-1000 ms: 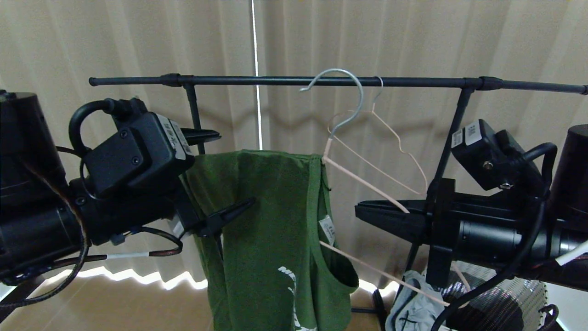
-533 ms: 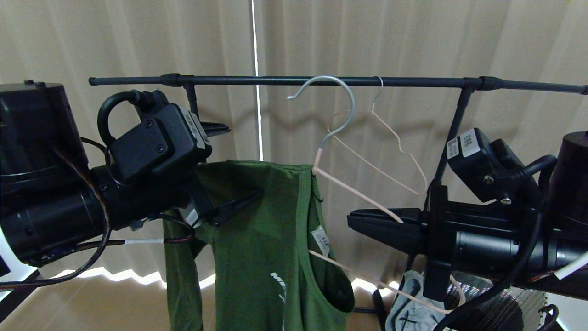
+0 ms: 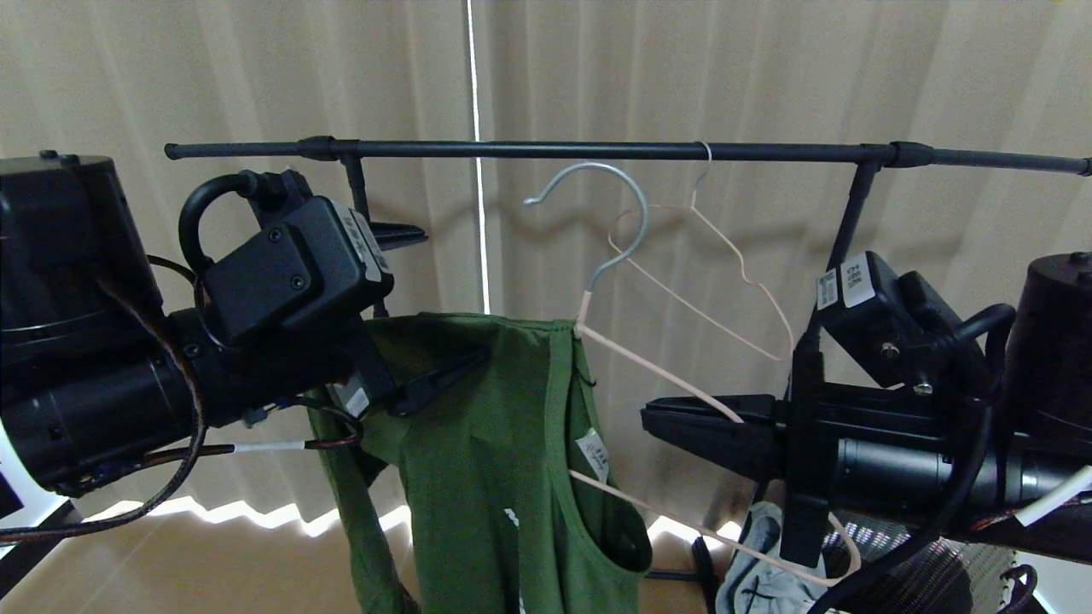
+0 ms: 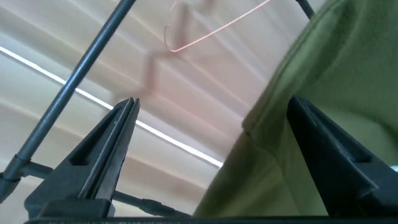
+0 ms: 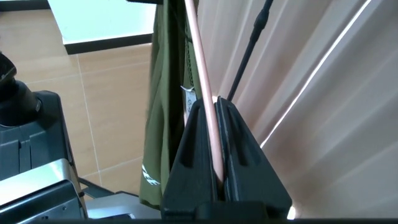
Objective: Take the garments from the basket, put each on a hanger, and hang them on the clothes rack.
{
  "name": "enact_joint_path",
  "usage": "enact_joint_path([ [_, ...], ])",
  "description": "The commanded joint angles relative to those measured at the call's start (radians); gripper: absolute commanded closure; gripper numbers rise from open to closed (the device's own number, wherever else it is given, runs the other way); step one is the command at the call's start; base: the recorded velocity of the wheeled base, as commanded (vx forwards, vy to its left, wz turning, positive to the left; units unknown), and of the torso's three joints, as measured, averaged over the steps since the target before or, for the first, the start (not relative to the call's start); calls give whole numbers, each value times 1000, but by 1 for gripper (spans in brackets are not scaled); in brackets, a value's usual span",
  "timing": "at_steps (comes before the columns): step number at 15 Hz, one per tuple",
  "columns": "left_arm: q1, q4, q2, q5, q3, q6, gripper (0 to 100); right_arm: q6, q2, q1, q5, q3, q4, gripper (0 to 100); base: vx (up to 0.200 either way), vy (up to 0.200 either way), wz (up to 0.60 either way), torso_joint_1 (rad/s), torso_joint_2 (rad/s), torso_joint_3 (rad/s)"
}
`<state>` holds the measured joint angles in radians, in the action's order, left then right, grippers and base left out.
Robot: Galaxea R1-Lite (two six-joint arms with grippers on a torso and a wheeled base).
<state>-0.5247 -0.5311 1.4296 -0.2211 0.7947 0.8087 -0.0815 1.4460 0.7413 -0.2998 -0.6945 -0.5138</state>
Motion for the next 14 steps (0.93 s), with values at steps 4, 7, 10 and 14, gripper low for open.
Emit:
enact_joint_path([
  [4, 0, -3, 5, 0, -9, 0, 0, -18, 5, 6, -2, 1, 0, 100, 0, 0, 0, 0, 0, 0],
  [7, 0, -3, 6, -1, -12, 0, 100, -18, 7, 6, -2, 3, 0, 100, 0, 0, 0, 0, 0, 0],
  [10, 0, -4, 8, -3, -23, 1, 100, -18, 7, 6, -2, 3, 0, 100, 0, 0, 0, 0, 0, 0],
  [14, 0, -4, 3, -1, -29, 0, 100, -18, 7, 4, -2, 1, -3, 100, 0, 0, 0, 0, 0, 0],
])
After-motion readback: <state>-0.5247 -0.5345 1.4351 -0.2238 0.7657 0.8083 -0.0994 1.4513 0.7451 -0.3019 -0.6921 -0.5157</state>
